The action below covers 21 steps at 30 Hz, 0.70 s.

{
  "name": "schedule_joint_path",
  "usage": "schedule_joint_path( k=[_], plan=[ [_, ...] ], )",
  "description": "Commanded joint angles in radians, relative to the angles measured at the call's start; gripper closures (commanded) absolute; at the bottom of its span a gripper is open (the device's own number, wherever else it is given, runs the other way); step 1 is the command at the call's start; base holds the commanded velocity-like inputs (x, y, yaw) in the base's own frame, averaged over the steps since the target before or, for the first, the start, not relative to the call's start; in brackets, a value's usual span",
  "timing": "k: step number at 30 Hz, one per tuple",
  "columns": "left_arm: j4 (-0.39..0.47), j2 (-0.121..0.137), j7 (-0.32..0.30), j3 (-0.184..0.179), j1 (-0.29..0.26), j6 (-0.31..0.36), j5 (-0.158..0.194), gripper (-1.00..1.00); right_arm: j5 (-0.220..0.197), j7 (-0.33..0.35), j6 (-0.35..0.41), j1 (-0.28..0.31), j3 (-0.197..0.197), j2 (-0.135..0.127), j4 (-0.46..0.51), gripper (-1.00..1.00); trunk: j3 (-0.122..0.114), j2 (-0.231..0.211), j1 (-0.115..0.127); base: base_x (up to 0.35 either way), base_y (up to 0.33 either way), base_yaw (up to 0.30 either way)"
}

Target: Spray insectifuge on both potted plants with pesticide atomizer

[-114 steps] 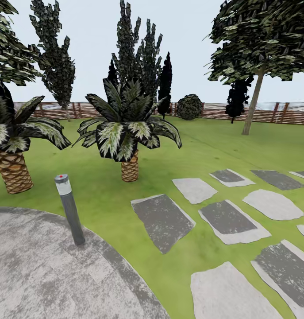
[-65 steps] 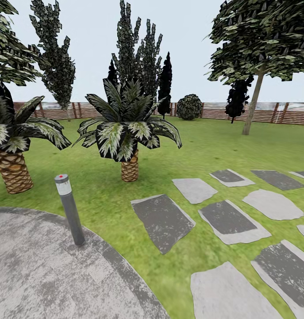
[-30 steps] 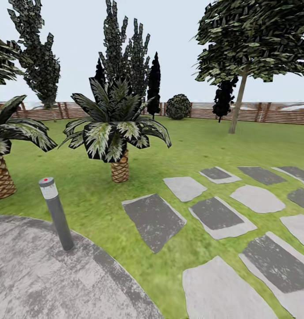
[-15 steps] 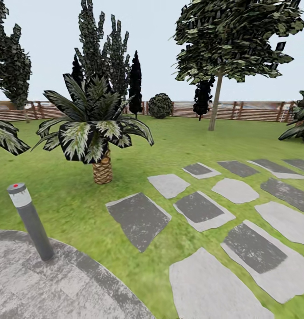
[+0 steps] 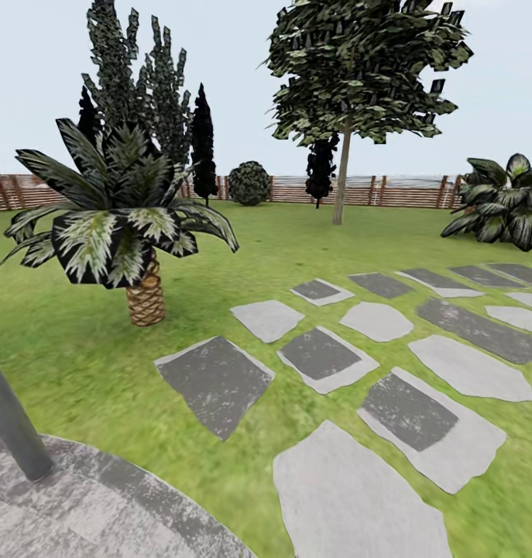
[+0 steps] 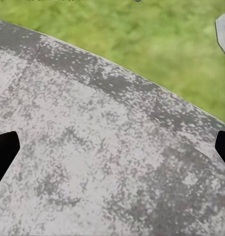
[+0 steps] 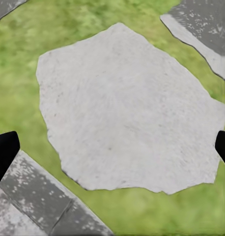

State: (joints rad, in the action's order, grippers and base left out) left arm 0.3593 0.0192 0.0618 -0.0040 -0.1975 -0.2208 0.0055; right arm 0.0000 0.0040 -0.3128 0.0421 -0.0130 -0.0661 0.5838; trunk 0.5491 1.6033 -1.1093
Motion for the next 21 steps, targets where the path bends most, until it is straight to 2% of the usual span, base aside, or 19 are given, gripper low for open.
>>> schedule_joint_path(
  k=[1,21],
  plan=[
    [0.000,0.000,0.003,-0.001,0.000,-0.003,0.001,-1.00,0.000,0.001,-0.003,0.001,-0.001,0.000,-0.001,-1.00,0.004,0.008,-0.004,0.000,0.000,-0.267],
    [0.000,-0.001,0.003,-0.002,-0.001,-0.003,-0.002,-1.00,0.000,0.001,-0.003,0.001,0.000,0.000,-0.002,-1.00,0.067,0.148,-0.081,0.000,0.000,-0.267]
  ],
)
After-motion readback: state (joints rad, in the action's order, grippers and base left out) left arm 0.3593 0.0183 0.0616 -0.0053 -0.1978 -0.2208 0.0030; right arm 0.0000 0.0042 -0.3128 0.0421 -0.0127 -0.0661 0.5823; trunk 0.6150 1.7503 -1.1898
